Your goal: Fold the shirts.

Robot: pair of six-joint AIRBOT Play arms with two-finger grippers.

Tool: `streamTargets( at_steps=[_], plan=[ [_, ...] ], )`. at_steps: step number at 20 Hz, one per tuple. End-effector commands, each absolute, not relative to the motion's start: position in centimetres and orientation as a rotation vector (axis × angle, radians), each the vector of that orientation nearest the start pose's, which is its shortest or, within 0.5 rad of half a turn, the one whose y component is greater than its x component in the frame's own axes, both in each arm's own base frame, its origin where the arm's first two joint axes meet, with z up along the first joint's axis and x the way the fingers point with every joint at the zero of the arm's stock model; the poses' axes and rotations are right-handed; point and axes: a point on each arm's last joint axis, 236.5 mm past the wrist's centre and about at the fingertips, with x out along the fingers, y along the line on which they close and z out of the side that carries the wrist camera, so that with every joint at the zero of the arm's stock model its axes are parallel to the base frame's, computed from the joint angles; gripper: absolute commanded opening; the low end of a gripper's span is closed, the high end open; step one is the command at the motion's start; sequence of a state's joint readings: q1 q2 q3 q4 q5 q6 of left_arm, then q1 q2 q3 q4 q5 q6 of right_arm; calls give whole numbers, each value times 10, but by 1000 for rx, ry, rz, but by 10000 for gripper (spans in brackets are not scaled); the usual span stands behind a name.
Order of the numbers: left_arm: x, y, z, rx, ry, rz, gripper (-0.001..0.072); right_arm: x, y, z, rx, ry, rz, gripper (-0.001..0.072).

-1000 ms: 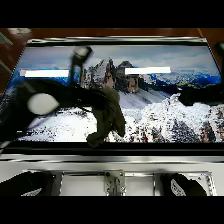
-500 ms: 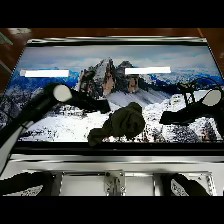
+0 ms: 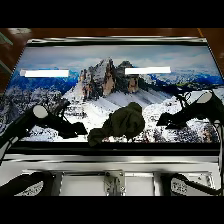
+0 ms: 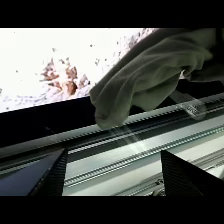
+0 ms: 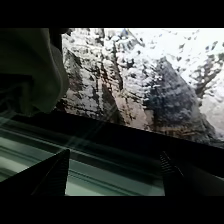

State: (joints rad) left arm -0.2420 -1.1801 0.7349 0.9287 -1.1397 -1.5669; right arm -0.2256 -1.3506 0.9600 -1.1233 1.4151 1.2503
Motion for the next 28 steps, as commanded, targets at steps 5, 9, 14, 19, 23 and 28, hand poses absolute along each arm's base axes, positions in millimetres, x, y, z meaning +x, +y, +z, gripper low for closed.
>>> streamTargets(
  at_steps=[5, 9, 14, 19, 23, 28],
  plan=[
    [235, -228, -110, -585, 1568, -369, 650, 280, 89, -84, 444, 1734, 503, 690],
    [253, -233, -107, -610, 1514, -367, 442, 275, 118, -102, 360, 1767, 561, 690],
    [272, -239, -92, -531, 1432, -463, 39, 285, 155, -122, 373, 1737, 574, 528],
    [304, -223, -48, -372, 1315, -499, 36, 302, 139, -99, 292, 1630, 556, 68],
    [354, -168, 78, -120, 1044, -428, 36, 345, 80, 8, -21, 1341, 493, 68],
    [350, -107, 368, -20, 355, -295, 36, 377, 26, 282, -323, 585, 223, 67]
  ],
)
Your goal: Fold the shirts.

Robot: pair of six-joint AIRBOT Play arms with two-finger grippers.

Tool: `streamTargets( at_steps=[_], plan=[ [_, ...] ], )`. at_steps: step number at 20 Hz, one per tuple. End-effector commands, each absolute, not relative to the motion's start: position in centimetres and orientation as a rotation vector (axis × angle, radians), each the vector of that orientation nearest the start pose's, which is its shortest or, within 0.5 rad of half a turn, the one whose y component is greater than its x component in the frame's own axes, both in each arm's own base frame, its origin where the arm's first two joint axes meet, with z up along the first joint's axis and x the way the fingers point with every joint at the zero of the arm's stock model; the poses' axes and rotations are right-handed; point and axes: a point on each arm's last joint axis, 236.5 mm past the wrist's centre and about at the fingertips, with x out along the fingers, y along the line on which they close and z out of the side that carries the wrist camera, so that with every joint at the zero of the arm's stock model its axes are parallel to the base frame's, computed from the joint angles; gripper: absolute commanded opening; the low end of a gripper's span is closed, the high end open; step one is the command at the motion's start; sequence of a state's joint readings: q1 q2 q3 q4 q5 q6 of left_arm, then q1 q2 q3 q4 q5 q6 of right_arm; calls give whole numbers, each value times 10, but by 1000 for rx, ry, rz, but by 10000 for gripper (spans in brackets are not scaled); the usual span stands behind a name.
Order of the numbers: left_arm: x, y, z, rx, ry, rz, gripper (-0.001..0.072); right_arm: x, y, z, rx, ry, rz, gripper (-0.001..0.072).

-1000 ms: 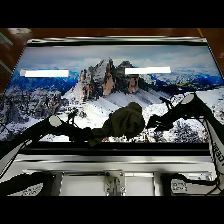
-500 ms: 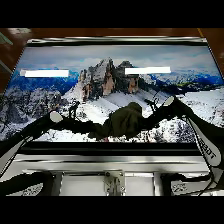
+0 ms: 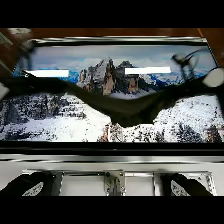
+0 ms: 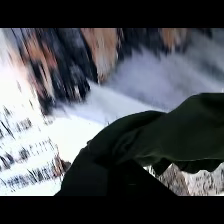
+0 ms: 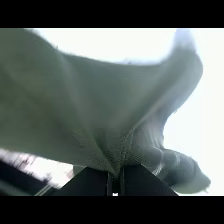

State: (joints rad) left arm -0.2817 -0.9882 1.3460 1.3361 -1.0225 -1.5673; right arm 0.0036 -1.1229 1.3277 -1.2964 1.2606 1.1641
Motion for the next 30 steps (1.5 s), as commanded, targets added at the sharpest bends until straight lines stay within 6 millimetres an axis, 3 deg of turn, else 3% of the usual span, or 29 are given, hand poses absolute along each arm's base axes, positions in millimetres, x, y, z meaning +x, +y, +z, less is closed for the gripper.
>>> streamTargets(
  at_steps=[1, 3, 4, 6, 9, 12, 16, 18, 20, 22, 25, 27, 30],
  plan=[
    [333, -95, 414, -36, 247, -270, 36, 365, 19, 338, -348, 431, 166, 67],
    [298, -81, 476, -53, 90, -259, 36, 332, 15, 412, -367, 227, 109, 68],
    [283, -77, 495, -75, 41, -261, 36, 315, 15, 433, -366, 173, 98, 67],
    [260, -71, 517, -110, -20, -266, 37, 292, 16, 451, -351, 126, 92, 68],
    [246, -67, 520, -111, -29, -267, 37, 271, 18, 441, -331, 176, 108, 68],
    [248, -65, 494, -44, 72, -251, 38, 260, 19, 385, -335, 422, 158, 68],
    [270, -46, 426, 52, 309, -149, 38, 233, 21, 280, -193, 937, 208, 68],
    [288, -50, 386, 91, 418, -149, 38, 229, 23, 225, -125, 1145, 209, 68],
    [307, -56, 330, 123, 561, -150, 38, 225, 23, 162, -103, 1323, 218, 68],
    [325, -61, 257, 151, 744, -146, 38, 236, 21, 99, -85, 1407, 209, 68],
    [359, -71, 162, 125, 945, -110, 37, 295, 23, 37, -50, 1363, 184, 68],
    [393, -79, 117, 107, 1006, -92, 38, 363, 23, 16, -12, 1210, 140, 68],
    [438, -73, 54, 43, 1098, -21, 38, 437, 21, -2, 75, 1037, 71, 68]
  ],
)
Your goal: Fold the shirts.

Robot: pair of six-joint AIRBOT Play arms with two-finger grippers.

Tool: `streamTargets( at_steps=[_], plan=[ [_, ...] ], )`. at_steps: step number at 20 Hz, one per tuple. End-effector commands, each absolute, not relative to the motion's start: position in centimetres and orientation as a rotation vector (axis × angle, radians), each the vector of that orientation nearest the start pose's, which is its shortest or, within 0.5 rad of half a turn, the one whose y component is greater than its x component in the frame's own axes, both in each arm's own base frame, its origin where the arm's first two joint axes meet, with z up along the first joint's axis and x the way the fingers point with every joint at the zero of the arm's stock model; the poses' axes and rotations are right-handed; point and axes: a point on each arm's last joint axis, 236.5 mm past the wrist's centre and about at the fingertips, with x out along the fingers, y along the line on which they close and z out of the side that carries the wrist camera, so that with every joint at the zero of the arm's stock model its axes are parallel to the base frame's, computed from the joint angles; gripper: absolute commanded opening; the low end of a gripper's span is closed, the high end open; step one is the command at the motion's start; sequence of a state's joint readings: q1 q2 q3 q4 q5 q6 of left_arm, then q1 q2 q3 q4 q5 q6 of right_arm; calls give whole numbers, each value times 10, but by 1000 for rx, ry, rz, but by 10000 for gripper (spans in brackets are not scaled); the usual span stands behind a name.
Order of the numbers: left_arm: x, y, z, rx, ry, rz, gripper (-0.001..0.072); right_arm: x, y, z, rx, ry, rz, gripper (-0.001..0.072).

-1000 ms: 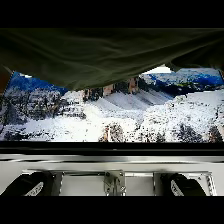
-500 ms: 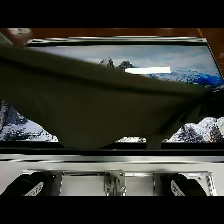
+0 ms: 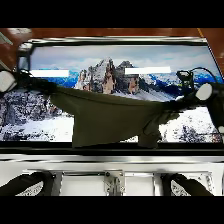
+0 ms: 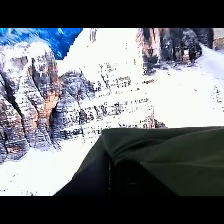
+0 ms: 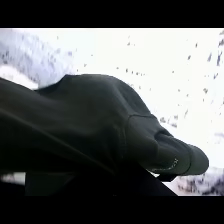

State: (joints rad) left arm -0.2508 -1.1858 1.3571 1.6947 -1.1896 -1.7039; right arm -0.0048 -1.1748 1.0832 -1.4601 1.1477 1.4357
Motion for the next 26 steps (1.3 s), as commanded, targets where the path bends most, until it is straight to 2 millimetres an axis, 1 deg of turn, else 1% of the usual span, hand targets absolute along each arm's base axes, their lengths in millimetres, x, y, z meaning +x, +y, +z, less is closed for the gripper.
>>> streamTargets(
  at_steps=[1, 2, 3, 4, 5, 6, 7, 8, 9, 10, 11, 12, 13, 14, 15, 16, 17, 18, 19, 20, 21, 22, 24, 26],
  plan=[
    [446, -70, 34, 9, 1142, 4, 38, 454, 20, -8, 103, 1002, 53, 68],
    [451, -71, 12, -40, 1192, 10, 39, 466, 22, -15, 142, 981, 44, 69],
    [452, -75, -7, -87, 1239, 3, 39, 473, 27, -25, 192, 977, 43, 69],
    [450, -82, -26, -137, 1289, -8, 39, 475, 35, -37, 245, 996, 49, 76],
    [448, -89, -41, -176, 1328, -19, 40, 474, 43, -49, 290, 1024, 56, 76],
    [445, -99, -54, -217, 1366, -35, 40, 472, 50, -59, 320, 1050, 62, 76],
    [443, -109, -63, -264, 1394, -52, 50, 469, 59, -67, 342, 1075, 73, 77],
    [440, -122, -68, -320, 1418, -77, 148, 468, 67, -69, 348, 1085, 85, 123],
    [439, -130, -67, -361, 1426, -101, 346, 467, 74, -68, 351, 1085, 98, 322],
    [439, -133, -62, -386, 1428, -111, 517, 465, 77, -63, 348, 1097, 116, 521],
    [434, -127, -52, -369, 1451, -127, 566, 460, 78, -51, 304, 1118, 153, 555],
    [428, -118, -40, -332, 1475, -160, 566, 454, 69, -37, 233, 1140, 183, 556],
    [422, -105, -24, -312, 1491, -181, 566, 444, 51, -21, 138, 1169, 201, 580],
    [415, -90, -11, -303, 1494, -188, 565, 434, 28, -6, 44, 1199, 204, 587],
    [406, -76, 0, -303, 1500, -187, 564, 420, -1, 7, -12, 1240, 166, 587],
    [390, -65, 6, -309, 1529, -190, 565, 403, -31, 15, -24, 1286, 108, 587],
    [370, -58, 5, -320, 1575, -192, 565, 383, -56, 19, 6, 1340, 58, 587],
    [345, -54, -3, -341, 1630, -188, 568, 368, -73, 19, 69, 1380, 26, 587],
    [320, -59, -15, -373, 1680, -201, 616, 359, -82, 16, 163, 1391, 13, 587],
    [291, -69, -32, -430, 1728, -218, 665, 354, -83, 12, 263, 1389, 18, 587],
    [266, -82, -49, -482, 1757, -245, 692, 349, -80, 7, 355, 1386, 37, 587],
    [244, -97, -66, -554, 1763, -273, 691, 343, -75, 1, 415, 1388, 72, 587],
    [215, -115, -89, -679, 1753, -281, 691, 330, -66, -12, 459, 1423, 110, 587],
    [195, -124, -107, -737, 1764, -276, 690, 321, -58, -26, 487, 1457, 128, 587]
  ],
)
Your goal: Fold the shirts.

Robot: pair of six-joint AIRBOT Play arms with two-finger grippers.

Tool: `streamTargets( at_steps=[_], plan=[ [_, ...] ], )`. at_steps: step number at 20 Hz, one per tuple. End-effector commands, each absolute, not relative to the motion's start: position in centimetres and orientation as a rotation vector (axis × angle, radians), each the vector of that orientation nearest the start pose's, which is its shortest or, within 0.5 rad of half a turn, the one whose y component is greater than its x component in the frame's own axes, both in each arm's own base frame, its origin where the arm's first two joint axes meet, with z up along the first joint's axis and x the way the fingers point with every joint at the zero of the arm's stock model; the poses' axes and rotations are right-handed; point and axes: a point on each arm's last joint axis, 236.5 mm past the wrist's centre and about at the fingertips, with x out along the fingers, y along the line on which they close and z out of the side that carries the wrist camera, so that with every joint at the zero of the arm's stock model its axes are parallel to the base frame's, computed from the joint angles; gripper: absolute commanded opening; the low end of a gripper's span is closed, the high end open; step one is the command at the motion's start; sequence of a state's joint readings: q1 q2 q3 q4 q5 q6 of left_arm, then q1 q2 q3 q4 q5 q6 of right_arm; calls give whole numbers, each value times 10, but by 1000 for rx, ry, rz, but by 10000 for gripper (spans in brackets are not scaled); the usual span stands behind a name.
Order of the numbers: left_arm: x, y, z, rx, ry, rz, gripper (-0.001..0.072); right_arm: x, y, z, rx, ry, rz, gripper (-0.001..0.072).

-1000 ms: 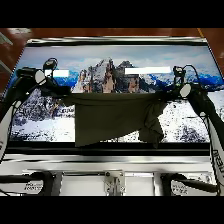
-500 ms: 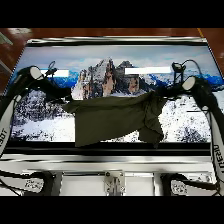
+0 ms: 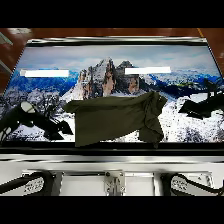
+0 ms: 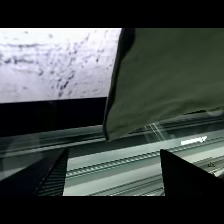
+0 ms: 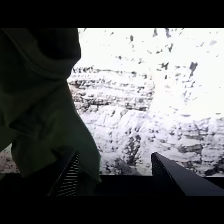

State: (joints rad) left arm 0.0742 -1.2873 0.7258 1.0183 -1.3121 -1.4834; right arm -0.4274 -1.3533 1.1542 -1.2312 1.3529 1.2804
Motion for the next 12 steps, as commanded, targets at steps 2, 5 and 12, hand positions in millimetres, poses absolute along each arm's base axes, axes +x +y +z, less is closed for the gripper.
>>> streamTargets(
  at_steps=[2, 5, 12],
  plan=[
    [192, -125, -119, -769, 1746, -239, 686, 314, -54, -38, 507, 1494, 139, 587],
    [213, -130, -120, -815, 1656, -243, 682, 311, -52, -49, 525, 1525, 145, 587],
    [244, -151, -124, -897, 1541, -220, 444, 294, -34, -74, 612, 1618, 197, 668]
  ],
)
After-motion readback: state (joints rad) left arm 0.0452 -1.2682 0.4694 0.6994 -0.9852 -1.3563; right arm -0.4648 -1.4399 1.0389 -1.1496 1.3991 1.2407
